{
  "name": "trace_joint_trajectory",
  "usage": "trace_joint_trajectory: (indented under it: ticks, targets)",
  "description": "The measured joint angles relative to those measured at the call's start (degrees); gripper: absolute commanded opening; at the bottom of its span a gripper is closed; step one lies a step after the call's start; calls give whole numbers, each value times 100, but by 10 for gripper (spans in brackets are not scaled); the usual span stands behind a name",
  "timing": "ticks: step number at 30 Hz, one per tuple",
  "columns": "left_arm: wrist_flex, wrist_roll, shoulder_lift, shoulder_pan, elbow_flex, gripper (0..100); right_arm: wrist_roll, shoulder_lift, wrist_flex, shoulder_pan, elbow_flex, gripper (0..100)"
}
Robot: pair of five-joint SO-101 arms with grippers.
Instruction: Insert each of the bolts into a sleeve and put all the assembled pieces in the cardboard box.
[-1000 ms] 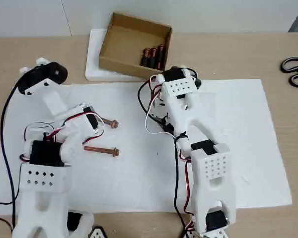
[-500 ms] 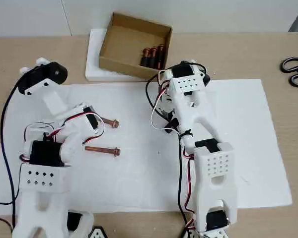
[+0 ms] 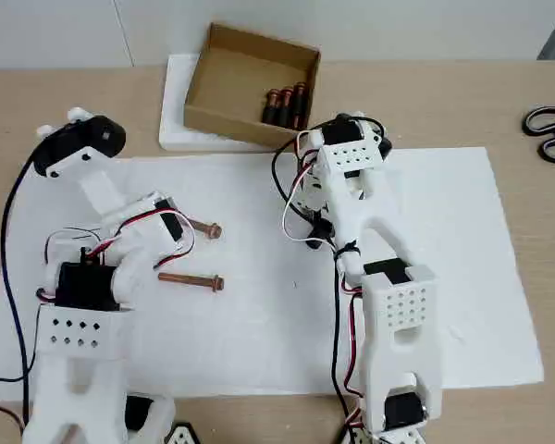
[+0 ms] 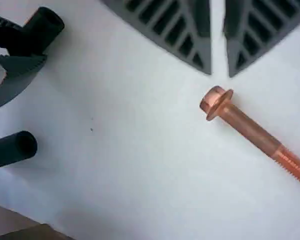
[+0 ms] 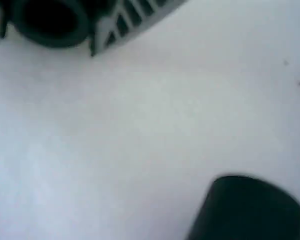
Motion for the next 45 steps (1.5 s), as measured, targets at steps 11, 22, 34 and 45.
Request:
trace_joint_trajectory:
  ticks: [11, 22, 34, 45]
  targets:
    - [0, 0, 0, 0, 0, 5, 440, 0, 18, -290, 0, 143]
    - [0, 0, 0, 0, 0, 5, 448, 0, 123, -431, -9, 121]
    - [0, 0, 0, 0, 0, 5, 448, 0, 167, -387, -9, 3]
    - [0, 0, 9, 0, -167, 5, 835, -431, 343, -607, -62, 2]
